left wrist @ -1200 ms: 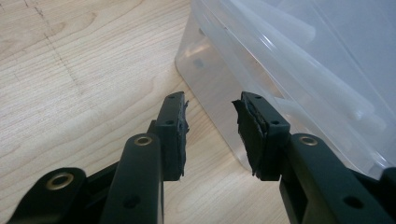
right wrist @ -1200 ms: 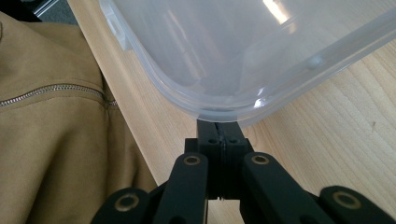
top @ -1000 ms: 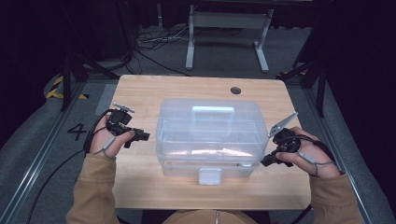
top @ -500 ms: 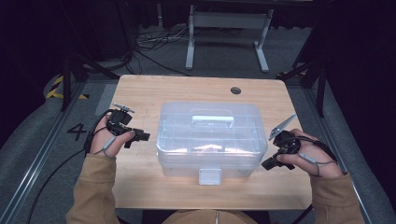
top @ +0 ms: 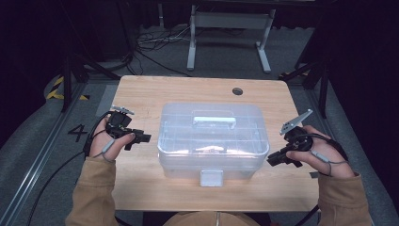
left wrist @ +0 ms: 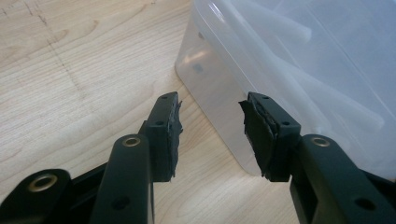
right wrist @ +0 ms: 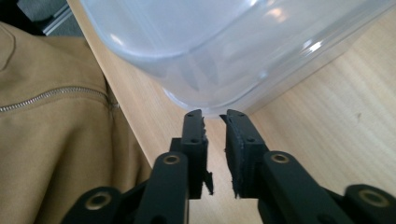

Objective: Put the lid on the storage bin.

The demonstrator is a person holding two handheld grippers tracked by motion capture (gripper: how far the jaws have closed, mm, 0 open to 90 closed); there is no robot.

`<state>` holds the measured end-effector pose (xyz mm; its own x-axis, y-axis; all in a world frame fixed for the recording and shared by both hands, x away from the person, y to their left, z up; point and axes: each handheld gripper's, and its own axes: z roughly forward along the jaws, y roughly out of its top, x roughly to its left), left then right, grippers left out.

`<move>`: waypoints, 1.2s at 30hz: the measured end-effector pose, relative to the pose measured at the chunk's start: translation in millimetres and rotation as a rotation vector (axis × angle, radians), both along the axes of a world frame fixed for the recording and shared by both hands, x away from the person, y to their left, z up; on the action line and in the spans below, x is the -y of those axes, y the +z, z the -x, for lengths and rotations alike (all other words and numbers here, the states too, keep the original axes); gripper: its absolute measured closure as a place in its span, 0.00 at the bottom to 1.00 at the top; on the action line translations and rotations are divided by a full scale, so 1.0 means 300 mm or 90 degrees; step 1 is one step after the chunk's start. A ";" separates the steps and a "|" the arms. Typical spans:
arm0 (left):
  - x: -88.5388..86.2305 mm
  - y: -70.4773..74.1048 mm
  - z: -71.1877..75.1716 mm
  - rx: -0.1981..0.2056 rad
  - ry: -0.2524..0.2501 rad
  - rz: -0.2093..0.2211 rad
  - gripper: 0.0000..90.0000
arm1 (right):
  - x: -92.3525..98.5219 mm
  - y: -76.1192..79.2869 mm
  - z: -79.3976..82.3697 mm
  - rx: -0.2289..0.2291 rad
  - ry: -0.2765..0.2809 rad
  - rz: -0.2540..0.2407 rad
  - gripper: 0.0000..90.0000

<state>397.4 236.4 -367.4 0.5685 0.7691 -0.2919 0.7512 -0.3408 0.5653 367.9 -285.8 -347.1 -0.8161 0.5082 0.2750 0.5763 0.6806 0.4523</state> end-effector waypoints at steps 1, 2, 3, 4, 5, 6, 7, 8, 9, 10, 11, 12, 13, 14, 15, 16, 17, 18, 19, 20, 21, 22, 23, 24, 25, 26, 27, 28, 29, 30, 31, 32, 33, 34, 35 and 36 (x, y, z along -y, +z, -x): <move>-0.004 0.000 0.004 0.002 0.004 0.000 0.61 | 0.005 0.006 -0.002 0.004 -0.004 -0.009 0.85; -0.007 0.000 0.008 0.002 0.007 0.001 0.61 | 0.009 0.012 -0.003 0.008 -0.006 -0.017 0.82; -0.011 0.000 0.012 0.006 0.010 0.000 0.61 | 0.013 0.018 -0.005 0.015 -0.008 -0.022 0.79; -0.014 0.000 0.018 0.011 0.015 0.000 0.60 | 0.017 0.023 -0.008 0.023 -0.012 -0.032 0.78; -0.019 0.000 0.022 0.015 0.014 -0.004 0.60 | 0.024 0.031 -0.012 0.030 -0.018 -0.038 0.77; -0.020 0.000 0.026 0.016 0.015 -0.003 0.60 | 0.029 0.036 -0.016 0.041 -0.026 -0.041 0.75; -0.024 0.000 0.032 0.022 0.018 -0.003 0.59 | 0.034 0.041 -0.019 0.049 -0.032 -0.047 0.74; -0.029 0.001 0.037 0.029 0.021 -0.007 0.58 | 0.042 0.048 -0.025 0.063 -0.041 -0.059 0.73; -0.032 0.001 0.041 0.031 0.023 -0.008 0.58 | 0.051 0.055 -0.029 0.071 -0.050 -0.068 0.71; -0.032 0.001 0.041 0.031 0.023 -0.008 0.57 | 0.057 0.061 -0.032 0.078 -0.056 -0.071 0.70; -0.040 -0.001 0.047 0.035 0.025 -0.009 0.57 | 0.065 0.067 -0.035 0.092 -0.068 -0.079 0.68; -0.043 -0.001 0.049 0.036 0.028 -0.011 0.57 | 0.070 0.071 -0.039 0.102 -0.076 -0.085 0.67; -0.045 -0.001 0.051 0.038 0.030 -0.010 0.56 | 0.076 0.076 -0.043 0.113 -0.089 -0.092 0.65; -0.048 -0.002 0.053 0.040 0.031 -0.012 0.56 | 0.081 0.079 -0.048 0.126 -0.103 -0.100 0.64; -0.050 -0.003 0.054 0.040 0.033 -0.013 0.56 | 0.086 0.082 -0.054 0.144 -0.116 -0.106 0.63; -0.050 -0.003 0.054 0.040 0.033 -0.013 0.56 | 0.086 0.082 -0.054 0.144 -0.116 -0.106 0.63; -0.054 -0.004 0.055 0.045 0.037 -0.015 0.56 | 0.100 0.082 -0.065 0.168 -0.155 -0.120 0.61; -0.055 -0.004 0.055 0.047 0.038 -0.015 0.56 | 0.108 0.082 -0.069 0.176 -0.168 -0.126 0.61; -0.055 -0.004 0.054 0.049 0.038 -0.015 0.55 | 0.113 0.081 -0.073 0.186 -0.176 -0.130 0.60; -0.055 -0.004 0.054 0.049 0.038 -0.015 0.55 | 0.113 0.081 -0.073 0.186 -0.176 -0.130 0.60; -0.054 -0.004 0.053 0.051 0.038 -0.014 0.55 | 0.123 0.080 -0.078 0.199 -0.193 -0.136 0.59; -0.052 -0.005 0.051 0.055 0.041 -0.014 0.54 | 0.133 0.078 -0.083 0.209 -0.205 -0.139 0.59; -0.050 -0.008 0.048 0.060 0.043 -0.015 0.52 | 0.148 0.075 -0.090 0.229 -0.221 -0.141 0.56; -0.050 -0.010 0.046 0.062 0.043 -0.014 0.51 | 0.157 0.073 -0.094 0.240 -0.229 -0.141 0.56; -0.050 -0.010 0.046 0.062 0.043 -0.014 0.51 | 0.157 0.073 -0.094 0.240 -0.229 -0.141 0.56; -0.050 -0.012 0.041 0.066 0.045 -0.014 0.50 | 0.177 0.069 -0.102 0.255 -0.249 -0.145 0.56; -0.051 -0.014 0.038 0.071 0.047 -0.012 0.50 | 0.188 0.066 -0.105 0.259 -0.259 -0.142 0.56; -0.051 -0.014 0.038 0.071 0.047 -0.012 0.49 | 0.188 0.066 -0.105 0.259 -0.259 -0.142 0.56; -0.052 -0.016 0.034 0.076 0.049 -0.012 0.49 | 0.196 0.062 -0.108 0.263 -0.264 -0.141 0.56; -0.052 -0.018 0.031 0.079 0.051 -0.011 0.49 | 0.217 0.051 -0.116 0.273 -0.279 -0.132 0.56; -0.053 -0.021 0.027 0.087 0.052 -0.013 0.49 | 0.224 0.047 -0.119 0.279 -0.283 -0.133 0.55; -0.053 -0.023 0.024 0.085 0.054 -0.014 0.48 | 0.235 0.040 -0.124 0.286 -0.287 -0.131 0.54; -0.054 -0.026 0.021 0.084 0.053 -0.013 0.48 | 0.242 0.033 -0.129 0.289 -0.289 -0.127 0.54; -0.054 -0.028 0.018 0.085 0.054 -0.013 0.48 | 0.249 0.026 -0.134 0.291 -0.291 -0.125 0.53; -0.055 -0.031 0.015 0.084 0.055 -0.012 0.48 | 0.255 0.017 -0.140 0.291 -0.294 -0.122 0.52; -0.056 -0.034 0.012 0.086 0.056 -0.014 0.48 | 0.262 0.009 -0.145 0.293 -0.296 -0.119 0.52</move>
